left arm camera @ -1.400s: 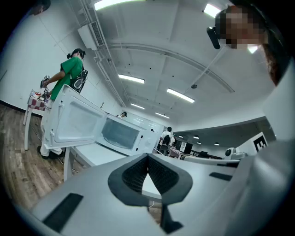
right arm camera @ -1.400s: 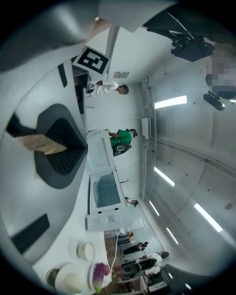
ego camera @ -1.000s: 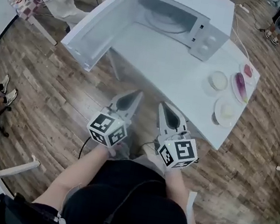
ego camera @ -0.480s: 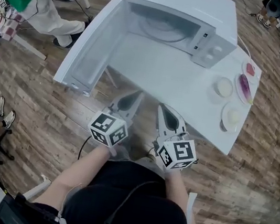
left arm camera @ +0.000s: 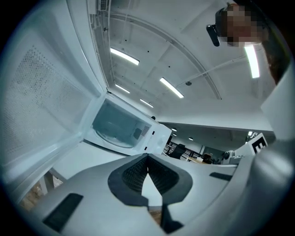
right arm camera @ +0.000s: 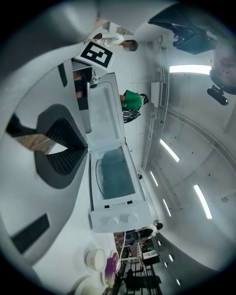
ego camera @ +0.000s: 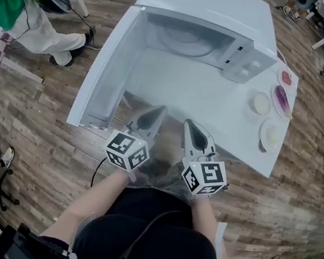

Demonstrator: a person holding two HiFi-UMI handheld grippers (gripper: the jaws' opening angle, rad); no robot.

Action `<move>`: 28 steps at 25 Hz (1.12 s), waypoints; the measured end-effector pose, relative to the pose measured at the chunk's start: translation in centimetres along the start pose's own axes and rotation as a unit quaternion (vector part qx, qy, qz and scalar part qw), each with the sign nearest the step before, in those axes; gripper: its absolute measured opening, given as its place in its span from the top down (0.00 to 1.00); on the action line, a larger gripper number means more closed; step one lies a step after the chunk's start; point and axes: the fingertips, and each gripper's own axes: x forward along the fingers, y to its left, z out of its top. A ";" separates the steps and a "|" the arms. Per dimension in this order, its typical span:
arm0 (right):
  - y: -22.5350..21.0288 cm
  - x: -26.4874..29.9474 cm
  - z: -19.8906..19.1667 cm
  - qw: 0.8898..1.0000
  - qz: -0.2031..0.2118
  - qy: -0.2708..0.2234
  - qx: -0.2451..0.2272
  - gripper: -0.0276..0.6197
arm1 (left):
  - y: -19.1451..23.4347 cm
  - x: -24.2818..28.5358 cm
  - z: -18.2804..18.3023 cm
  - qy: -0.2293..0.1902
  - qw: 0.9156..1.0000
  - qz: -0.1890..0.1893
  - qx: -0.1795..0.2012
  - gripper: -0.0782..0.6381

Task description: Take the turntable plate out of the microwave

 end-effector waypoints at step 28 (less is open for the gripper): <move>-5.4 9.4 -1.0 0.996 0.010 0.074 0.058 0.93 | 6.1 6.9 1.7 -0.015 0.997 0.038 -0.060 0.88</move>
